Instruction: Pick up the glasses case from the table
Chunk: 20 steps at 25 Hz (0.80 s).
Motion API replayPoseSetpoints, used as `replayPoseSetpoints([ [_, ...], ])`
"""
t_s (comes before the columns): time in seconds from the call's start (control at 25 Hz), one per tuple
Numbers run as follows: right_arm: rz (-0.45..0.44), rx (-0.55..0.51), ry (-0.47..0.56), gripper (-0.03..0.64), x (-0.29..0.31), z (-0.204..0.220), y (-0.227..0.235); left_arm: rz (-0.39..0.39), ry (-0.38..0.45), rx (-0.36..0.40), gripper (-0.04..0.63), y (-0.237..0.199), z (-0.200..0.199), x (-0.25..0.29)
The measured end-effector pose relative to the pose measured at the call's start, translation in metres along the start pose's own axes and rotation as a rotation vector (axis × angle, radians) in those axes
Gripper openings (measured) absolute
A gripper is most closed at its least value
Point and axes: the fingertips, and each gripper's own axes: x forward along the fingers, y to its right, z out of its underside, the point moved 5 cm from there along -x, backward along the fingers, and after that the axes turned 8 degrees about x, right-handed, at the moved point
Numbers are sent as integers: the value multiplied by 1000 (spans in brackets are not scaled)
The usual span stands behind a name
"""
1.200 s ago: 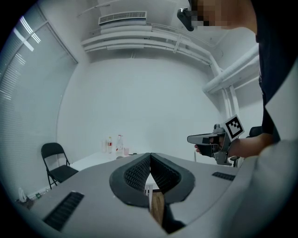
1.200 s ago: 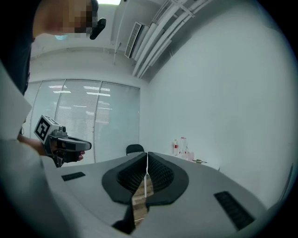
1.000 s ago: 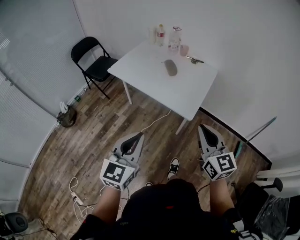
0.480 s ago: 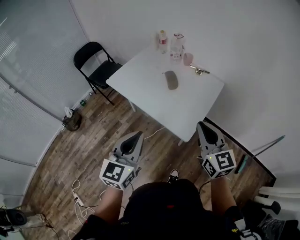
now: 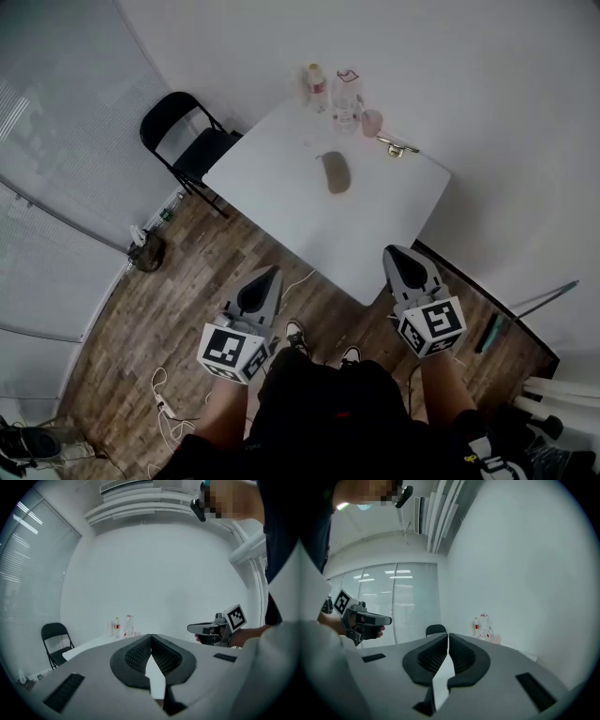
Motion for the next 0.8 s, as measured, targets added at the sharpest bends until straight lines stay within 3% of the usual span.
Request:
replayPoseSetpoints([
  [0.24,71,-44,-23,23,39,-7,6,74,31,-21,20,-44,3,40],
  [0.52,185,-88,-36,23,122,-22,20,144,53,-13,20,-140,-3,88],
  [0.8,278,-110,-66,25,202,-20,28,214,29,1,20,-205,15,122],
])
